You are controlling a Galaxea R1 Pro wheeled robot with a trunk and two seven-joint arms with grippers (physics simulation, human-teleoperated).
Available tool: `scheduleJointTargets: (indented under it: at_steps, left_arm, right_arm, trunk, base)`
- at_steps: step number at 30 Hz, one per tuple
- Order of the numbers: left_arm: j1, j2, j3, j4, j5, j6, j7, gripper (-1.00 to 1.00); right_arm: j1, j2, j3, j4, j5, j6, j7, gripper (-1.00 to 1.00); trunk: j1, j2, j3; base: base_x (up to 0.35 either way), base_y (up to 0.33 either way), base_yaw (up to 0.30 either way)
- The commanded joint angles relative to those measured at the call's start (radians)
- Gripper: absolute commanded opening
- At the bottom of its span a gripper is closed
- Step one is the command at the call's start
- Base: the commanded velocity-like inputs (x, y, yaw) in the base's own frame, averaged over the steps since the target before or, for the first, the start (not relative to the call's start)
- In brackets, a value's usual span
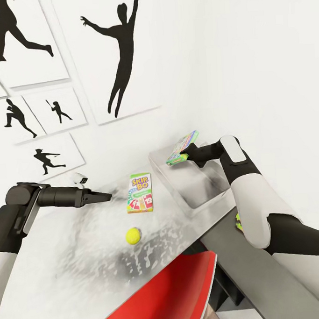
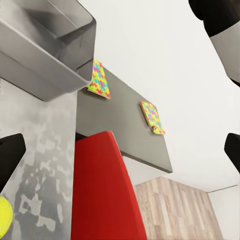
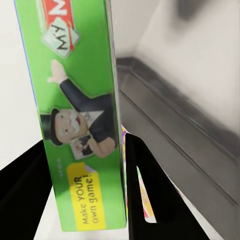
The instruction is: Put all the toys in the child's room - the three board games (two on the bed and one on the table), the two jigsaw puzzles on the table, and the tennis ball on the table - inside the toy box on the table in the child's room.
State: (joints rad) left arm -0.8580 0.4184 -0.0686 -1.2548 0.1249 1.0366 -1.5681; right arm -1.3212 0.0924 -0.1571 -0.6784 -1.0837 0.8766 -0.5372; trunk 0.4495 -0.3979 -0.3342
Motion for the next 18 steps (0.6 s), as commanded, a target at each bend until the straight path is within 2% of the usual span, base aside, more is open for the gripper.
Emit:
scheduleJointTargets:
  at_steps: [1, 18]
  left_arm:
    - [-0.001, 0.001, -0.002, 0.0, 0.002, 0.011, -0.003, 1.0]
    - [-0.001, 0.002, -0.002, 0.0, 0.002, 0.011, -0.003, 1.0]
  right_arm:
    - [-0.001, 0.001, -0.005, -0.001, -0.01, 0.001, -0.01, -1.0]
    - [-0.001, 0.001, -0.004, -0.001, -0.007, 0.001, -0.01, -1.0]
  trunk:
    - [0.001, -0.002, -0.004]
    - [0.001, -0.002, -0.032]
  base:
    - [0.0, 0.0, 0.0]
    - [0.0, 0.0, 0.0]
